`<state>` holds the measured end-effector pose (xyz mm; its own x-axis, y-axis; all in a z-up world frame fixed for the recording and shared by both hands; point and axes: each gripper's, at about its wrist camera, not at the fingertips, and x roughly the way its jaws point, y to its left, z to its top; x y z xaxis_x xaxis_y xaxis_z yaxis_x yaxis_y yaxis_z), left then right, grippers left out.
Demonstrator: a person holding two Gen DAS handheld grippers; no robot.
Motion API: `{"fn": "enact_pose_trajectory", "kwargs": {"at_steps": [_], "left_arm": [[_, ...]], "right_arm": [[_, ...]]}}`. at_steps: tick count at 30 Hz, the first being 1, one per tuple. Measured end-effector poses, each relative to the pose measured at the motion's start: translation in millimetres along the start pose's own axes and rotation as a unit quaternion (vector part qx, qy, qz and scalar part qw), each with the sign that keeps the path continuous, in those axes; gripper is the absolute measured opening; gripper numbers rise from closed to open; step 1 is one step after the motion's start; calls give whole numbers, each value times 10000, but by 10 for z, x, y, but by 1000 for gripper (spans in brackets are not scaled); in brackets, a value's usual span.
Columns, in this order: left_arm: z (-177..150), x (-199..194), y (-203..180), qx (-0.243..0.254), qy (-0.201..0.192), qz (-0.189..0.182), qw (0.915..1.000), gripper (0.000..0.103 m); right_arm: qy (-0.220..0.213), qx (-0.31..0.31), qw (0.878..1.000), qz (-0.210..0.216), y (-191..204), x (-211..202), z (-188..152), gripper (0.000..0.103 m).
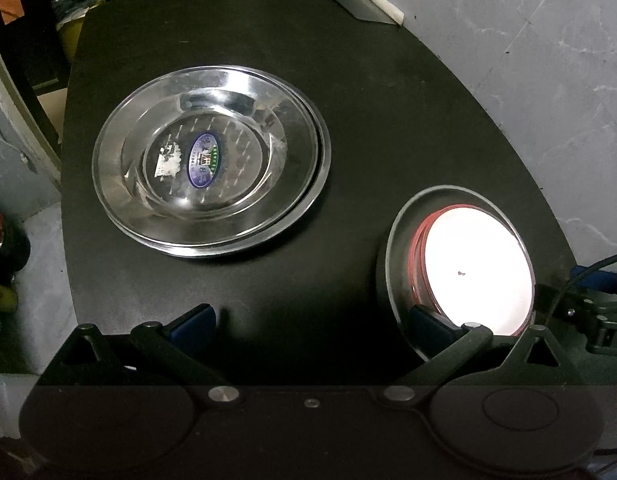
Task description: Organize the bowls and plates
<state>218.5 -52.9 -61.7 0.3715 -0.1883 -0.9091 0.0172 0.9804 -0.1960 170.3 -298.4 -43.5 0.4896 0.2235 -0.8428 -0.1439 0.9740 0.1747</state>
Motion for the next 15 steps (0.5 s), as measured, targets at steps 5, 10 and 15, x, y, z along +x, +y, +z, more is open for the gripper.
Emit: {"fn": "enact_pose_trajectory", "kwargs": {"at_steps": [5, 10, 15], "left_arm": [[14, 15, 22, -30, 21, -34, 10000, 102], [27, 15, 18, -15, 32, -1, 10000, 102], [33, 22, 0, -10, 31, 43, 10000, 102]], "right_arm": [[76, -4, 10000, 30, 22, 54, -4, 103], [138, -30, 9999, 30, 37, 112, 8, 103], [194, -66, 9998, 23, 51, 153, 16, 103]]}}
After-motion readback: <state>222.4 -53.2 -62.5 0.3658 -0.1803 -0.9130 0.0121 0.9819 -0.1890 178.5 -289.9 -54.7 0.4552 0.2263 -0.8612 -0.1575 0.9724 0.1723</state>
